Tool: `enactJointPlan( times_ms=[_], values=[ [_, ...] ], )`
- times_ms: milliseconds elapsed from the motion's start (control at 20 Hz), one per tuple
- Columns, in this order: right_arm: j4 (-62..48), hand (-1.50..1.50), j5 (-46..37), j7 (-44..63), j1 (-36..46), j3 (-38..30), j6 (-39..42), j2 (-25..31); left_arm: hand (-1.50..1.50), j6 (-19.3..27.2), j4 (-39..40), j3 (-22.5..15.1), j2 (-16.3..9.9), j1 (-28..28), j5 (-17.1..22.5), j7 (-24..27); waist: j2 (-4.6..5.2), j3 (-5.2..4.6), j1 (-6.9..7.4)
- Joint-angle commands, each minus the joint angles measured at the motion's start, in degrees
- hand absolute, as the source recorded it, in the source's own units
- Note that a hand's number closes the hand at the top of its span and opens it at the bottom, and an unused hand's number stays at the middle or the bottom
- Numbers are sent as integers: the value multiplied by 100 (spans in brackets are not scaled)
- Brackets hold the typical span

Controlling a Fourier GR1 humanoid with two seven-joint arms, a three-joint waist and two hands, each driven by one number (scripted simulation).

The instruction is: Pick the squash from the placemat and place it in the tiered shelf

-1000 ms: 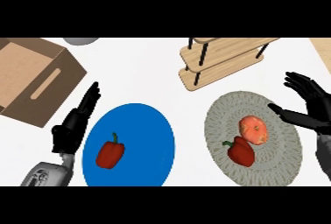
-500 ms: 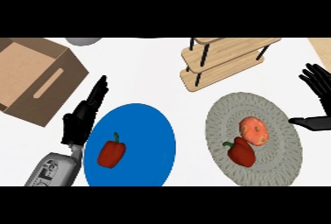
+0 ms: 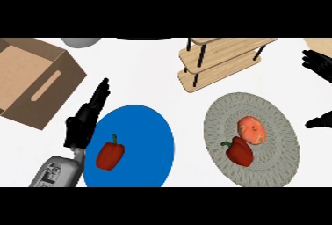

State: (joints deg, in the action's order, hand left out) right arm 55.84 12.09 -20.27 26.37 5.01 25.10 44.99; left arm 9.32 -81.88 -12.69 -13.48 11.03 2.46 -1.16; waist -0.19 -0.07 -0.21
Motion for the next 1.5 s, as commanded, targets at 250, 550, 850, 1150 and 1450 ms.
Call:
enactJointPlan(
  times_ms=[250,550,850,1150,1450],
  values=[
    [1692,-150,-1232,748,-427,795,238,966,0,-112,-71,135,-117,-91,-17,-5,-19,-2,-78],
    [3342,-150,-1178,2178,-1031,486,130,932,0,-270,51,339,-98,-82,-32,99,-4,2,-65],
    [4057,-150,-1506,2691,-1461,111,254,376,0,-268,156,432,185,-3,-246,103,12,5,-8],
    [4486,-150,-1990,3061,-1601,-85,281,-90,0,-376,-166,414,264,-70,-394,-136,16,7,23],
    [4752,-150,-2114,3489,-1536,-358,752,-596,0,-546,14,620,343,-146,-521,78,15,6,19]
  ],
)
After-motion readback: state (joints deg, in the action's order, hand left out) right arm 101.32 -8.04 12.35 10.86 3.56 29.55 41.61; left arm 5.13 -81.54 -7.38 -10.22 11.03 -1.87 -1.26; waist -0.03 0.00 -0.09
